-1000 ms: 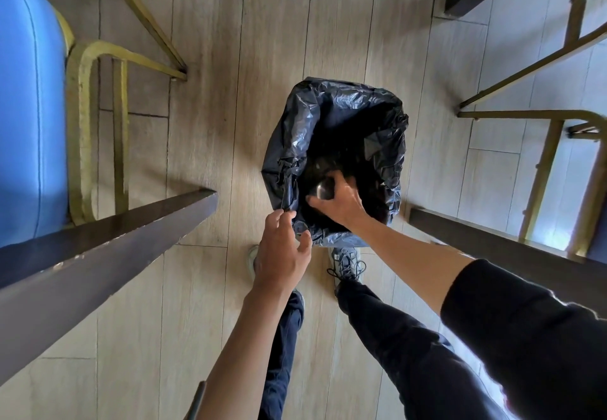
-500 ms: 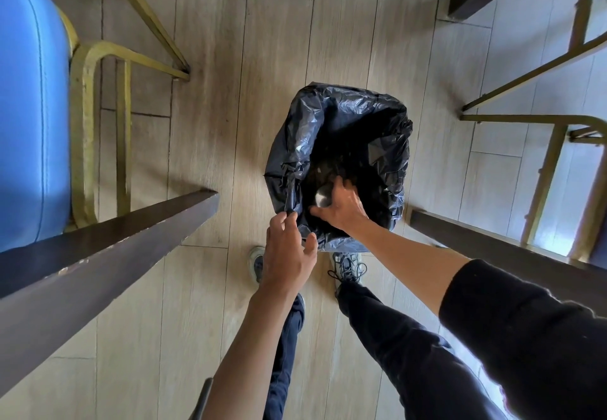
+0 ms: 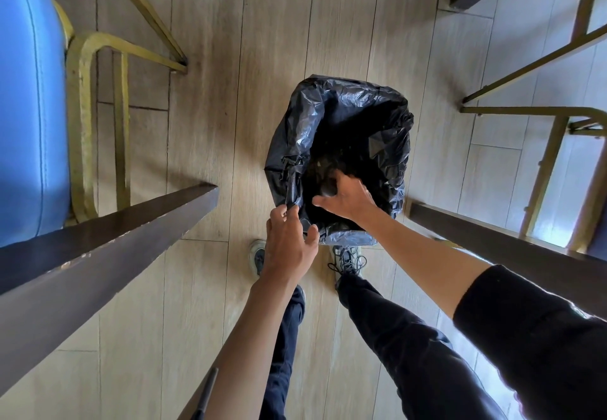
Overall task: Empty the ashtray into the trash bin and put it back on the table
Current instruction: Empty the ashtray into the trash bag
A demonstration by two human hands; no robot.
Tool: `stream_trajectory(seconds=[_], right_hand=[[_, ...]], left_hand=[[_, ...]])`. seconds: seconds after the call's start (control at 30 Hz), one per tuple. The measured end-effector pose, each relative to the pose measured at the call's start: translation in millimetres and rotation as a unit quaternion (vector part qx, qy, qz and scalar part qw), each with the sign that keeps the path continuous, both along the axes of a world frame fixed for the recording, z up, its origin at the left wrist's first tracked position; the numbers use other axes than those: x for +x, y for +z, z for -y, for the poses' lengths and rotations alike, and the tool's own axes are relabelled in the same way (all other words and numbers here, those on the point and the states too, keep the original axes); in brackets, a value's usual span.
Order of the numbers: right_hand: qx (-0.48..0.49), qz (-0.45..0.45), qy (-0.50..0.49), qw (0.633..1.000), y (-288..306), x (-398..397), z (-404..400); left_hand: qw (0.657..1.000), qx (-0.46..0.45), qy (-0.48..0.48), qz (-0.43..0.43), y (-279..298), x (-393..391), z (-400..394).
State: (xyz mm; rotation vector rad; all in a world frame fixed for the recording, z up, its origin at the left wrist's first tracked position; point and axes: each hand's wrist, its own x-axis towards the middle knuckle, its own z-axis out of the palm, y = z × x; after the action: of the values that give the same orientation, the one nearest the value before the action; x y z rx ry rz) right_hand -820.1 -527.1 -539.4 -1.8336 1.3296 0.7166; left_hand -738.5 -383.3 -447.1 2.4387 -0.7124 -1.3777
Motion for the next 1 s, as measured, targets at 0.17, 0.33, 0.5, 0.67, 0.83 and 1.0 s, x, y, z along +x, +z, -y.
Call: stream_trajectory(seconds=[0.17, 0.33, 0.5, 0.67, 0.83, 1.0], right_hand=[[0.100, -0.079, 0.077, 0.989, -6, -8, -7], [0.060, -0.051, 0.059, 0.995, -7, -9, -8], [0.120, -0.078, 0.090, 0.986, -6, -9, -10], [0.145, 0.021, -0.157, 0.977, -1, -6, 4], [0.291, 0.122, -0.483, 0.817, 15, -6, 25], [0.365, 0.185, -0.564, 0.717, 18, -13, 34]], left_hand=[[1.000, 0.011, 0.003, -0.010, -1, 0, 2], [1.000, 0.009, 0.007, -0.021, -1, 1, 2], [0.999, 0.011, 0.016, -0.027, -2, 2, 2], [0.999, 0.012, 0.014, -0.032, -3, 2, 2], [0.999, 0.016, 0.014, -0.027, -5, 4, 3], [0.999, 0.010, 0.015, -0.033, -6, 5, 0]])
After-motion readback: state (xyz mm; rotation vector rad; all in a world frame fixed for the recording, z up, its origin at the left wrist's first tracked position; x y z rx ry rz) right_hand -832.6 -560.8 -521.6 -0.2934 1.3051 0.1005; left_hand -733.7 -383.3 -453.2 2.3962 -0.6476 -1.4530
